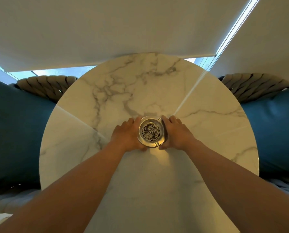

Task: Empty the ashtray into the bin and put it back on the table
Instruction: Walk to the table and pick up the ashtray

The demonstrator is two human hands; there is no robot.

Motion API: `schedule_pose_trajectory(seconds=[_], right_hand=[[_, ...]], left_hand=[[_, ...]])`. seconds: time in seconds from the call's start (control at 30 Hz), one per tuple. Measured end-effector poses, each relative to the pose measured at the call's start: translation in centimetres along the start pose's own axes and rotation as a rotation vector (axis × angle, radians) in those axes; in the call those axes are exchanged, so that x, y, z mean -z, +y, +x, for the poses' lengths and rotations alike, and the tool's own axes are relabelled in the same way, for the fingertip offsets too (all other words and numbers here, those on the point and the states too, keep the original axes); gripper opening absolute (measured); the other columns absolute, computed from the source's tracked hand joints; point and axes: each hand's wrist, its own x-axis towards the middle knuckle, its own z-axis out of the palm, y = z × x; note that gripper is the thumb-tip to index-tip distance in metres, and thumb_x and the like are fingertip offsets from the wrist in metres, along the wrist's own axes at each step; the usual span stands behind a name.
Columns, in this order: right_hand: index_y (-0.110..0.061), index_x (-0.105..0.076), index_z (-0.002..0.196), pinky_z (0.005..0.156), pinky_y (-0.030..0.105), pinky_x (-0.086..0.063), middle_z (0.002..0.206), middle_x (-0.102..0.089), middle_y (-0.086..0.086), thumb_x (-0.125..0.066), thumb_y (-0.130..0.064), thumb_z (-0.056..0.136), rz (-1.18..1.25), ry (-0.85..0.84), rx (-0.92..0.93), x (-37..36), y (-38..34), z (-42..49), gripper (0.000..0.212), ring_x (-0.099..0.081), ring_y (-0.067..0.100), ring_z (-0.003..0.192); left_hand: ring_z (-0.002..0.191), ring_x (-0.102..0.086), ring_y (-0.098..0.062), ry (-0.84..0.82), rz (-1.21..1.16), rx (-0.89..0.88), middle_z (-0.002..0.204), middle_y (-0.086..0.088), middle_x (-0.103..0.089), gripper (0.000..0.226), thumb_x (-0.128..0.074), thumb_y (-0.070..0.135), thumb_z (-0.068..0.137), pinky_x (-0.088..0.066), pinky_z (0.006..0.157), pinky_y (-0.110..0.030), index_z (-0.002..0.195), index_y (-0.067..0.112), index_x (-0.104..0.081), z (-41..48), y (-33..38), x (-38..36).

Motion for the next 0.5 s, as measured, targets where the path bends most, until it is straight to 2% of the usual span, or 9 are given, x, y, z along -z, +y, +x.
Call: schedule_pose_trajectory(seconds=[0.17,0.5], right_hand=[[-0.017,-0.022,0.147,0.093,0.044,-0.045,0.131,-0.042,0.01,-0.087,-0.054,0.048,-0.012,-0.002,0.022,-0.4,-0.3,0.4,0.124,-0.044,0.032,0.118],[-0.018,-0.032,0.139,0.093,0.042,-0.046,0.125,-0.044,0.009,-0.092,-0.049,0.044,0.084,0.017,0.042,0.8,-1.4,-0.7,0.117,-0.046,0.03,0.114]], left_hand=[[0.116,-0.054,-0.03,0.009,0.018,-0.005,0.128,-0.004,-0.052,0.121,-0.083,0.063,0.044,-0.045,0.089,-0.044,0.143,0.027,-0.023,0.2,0.1,-0.4],[0.11,-0.057,-0.029,0.075,-0.048,-0.02,0.12,-0.003,-0.056,0.112,-0.081,0.065,0.045,-0.048,0.087,-0.045,0.138,0.026,-0.031,-1.3,0.4,1.0]])
